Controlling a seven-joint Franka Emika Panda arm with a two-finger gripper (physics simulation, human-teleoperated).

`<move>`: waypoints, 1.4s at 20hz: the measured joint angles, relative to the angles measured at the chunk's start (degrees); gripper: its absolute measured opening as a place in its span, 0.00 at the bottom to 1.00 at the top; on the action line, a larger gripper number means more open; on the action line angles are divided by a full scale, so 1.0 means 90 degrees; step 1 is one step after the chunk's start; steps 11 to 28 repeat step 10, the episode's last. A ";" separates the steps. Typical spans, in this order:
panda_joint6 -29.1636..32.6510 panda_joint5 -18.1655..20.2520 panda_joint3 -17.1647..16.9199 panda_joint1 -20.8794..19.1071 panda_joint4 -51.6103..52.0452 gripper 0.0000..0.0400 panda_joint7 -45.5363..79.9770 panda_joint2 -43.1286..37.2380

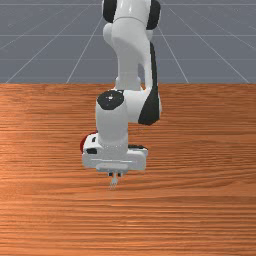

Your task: Put the fork on the plate

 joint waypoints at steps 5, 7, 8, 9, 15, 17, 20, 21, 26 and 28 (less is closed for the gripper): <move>0.0074 -0.0089 -0.0088 0.0145 -0.2213 0.24 -0.0371 -0.2215; 0.0580 -0.0137 -0.0175 0.0165 -0.3624 0.24 -0.0520 -0.2814; 0.0798 -0.0160 -0.0234 0.0128 -0.4065 0.24 -0.0577 -0.2891; 0.1006 -0.0181 -0.0293 0.0071 -0.4370 0.24 -0.0654 -0.2877; 0.1209 -0.0202 -0.0341 -0.0001 -0.4567 0.24 -0.0745 -0.2779; 0.1209 -0.0202 -0.0341 -0.0001 -0.4567 0.24 -0.0745 -0.2779; 0.1209 -0.0202 -0.0341 -0.0001 -0.4567 0.24 -0.0745 -0.2779; 0.1209 -0.0202 -0.0341 -0.0001 -0.4567 0.24 -0.0745 -0.2779; 0.1209 -0.0202 -0.0341 -0.0001 -0.4567 0.24 -0.0745 -0.2779; 0.1209 -0.0202 -0.0341 -0.0001 -0.4567 0.24 -0.0745 -0.2779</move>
